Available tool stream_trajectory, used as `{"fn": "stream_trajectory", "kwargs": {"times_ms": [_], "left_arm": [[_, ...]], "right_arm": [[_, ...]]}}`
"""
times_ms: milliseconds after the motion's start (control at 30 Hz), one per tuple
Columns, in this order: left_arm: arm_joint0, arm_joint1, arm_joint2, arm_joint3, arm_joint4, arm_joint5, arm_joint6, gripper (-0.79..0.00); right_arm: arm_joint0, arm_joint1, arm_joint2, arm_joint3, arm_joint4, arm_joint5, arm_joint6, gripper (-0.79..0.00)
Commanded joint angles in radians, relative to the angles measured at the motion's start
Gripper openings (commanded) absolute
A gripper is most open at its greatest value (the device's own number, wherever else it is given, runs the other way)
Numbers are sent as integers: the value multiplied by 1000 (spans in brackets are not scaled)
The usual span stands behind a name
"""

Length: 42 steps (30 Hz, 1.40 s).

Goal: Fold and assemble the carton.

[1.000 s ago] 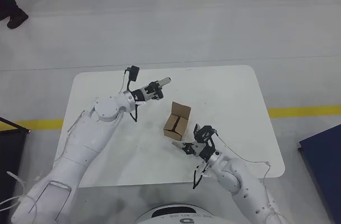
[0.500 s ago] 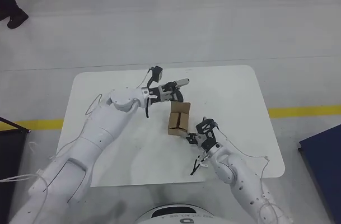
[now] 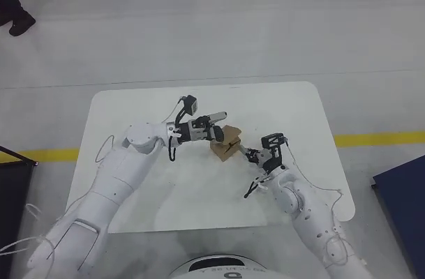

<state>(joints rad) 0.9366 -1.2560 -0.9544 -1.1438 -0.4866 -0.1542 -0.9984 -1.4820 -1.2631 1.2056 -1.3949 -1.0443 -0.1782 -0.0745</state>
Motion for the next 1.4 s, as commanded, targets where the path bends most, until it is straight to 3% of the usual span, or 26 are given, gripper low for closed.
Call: {"fn": "stream_trajectory", "kwargs": {"times_ms": [0, 167, 333, 433, 533, 800, 1000, 1200, 1367], "left_arm": [[42, 15, -31, -60, 27, 27, 6, 0], [109, 41, -106, -169, 65, 66, 51, 0], [176, 66, -229, -246, 94, 39, 166, 0], [218, 72, -272, -244, 101, 22, 262, 0], [218, 66, -241, -190, 127, 18, 284, 0], [97, 15, -94, 13, 140, -23, 366, 0], [18, -21, 1, 113, 107, -31, 265, 0], [13, -29, -1, 177, 40, -78, 173, 0], [67, -17, -42, 154, 0, -102, 140, 0]], "right_arm": [[6, -1, 12, 13, 41, -13, -3, 0], [-15, -3, 51, 24, 159, -47, -63, 0], [-98, -9, 67, -30, 458, -225, -83, 0], [-138, -17, 42, -65, 718, -347, -6, 0], [-142, -21, 39, -72, 864, -408, 15, 0], [-93, -43, -12, -23, 793, -341, -104, 0], [-29, -60, -64, 62, 757, -311, -130, 0], [18, -78, -98, 130, 816, -357, -138, 0], [46, -86, -107, 162, 858, -379, -110, 0]]}}
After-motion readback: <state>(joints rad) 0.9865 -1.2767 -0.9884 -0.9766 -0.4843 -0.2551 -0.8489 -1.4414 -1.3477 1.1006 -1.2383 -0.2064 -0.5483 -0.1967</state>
